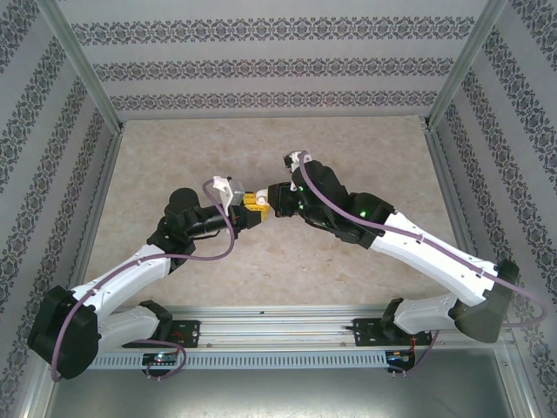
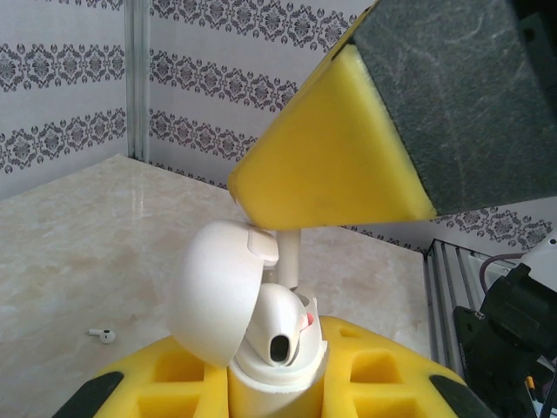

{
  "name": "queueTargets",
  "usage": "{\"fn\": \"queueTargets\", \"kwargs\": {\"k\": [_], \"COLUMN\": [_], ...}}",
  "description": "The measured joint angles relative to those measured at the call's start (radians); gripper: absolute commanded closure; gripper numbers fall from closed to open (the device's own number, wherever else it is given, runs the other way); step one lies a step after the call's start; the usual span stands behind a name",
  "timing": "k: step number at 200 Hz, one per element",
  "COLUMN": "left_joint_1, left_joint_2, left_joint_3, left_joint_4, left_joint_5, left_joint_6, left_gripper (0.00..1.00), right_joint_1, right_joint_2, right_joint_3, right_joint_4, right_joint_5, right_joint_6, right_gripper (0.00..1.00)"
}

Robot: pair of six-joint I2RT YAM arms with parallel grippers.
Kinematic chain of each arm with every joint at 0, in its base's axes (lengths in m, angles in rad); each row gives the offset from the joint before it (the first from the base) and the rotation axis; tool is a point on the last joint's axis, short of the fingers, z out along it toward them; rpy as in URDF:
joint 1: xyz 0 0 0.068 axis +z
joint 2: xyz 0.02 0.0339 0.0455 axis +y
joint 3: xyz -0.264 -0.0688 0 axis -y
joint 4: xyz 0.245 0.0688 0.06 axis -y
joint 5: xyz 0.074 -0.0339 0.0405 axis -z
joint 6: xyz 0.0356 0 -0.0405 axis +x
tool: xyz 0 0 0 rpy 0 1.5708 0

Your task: Insert wireless bluetooth earbuds into charging case

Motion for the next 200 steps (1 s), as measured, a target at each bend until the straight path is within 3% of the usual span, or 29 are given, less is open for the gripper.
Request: {"fn": "queueTargets", "kwargs": {"k": [104,200], "left_joint_1": [0.006,0.006], "left_joint_2": [0.000,0.000], "left_joint_3": [0.000,0.000], "left_joint_4": [-0.015,-0.031], "left_joint_5": [-0.001,-0.001], "left_joint_6": [-0.015,-0.014], "left_gripper": [1.00,1.00], "right_joint_1": [0.000,0.000], "right_joint_2": [0.030,0.007], "right_joint_3": [0.002,-0.007], "right_joint_4": [0.025,-0.004], "right_joint_5": [0.020,-0.043], "right_joint_6": [0.002,0.048], "right_gripper": [0.86,0.87]}}
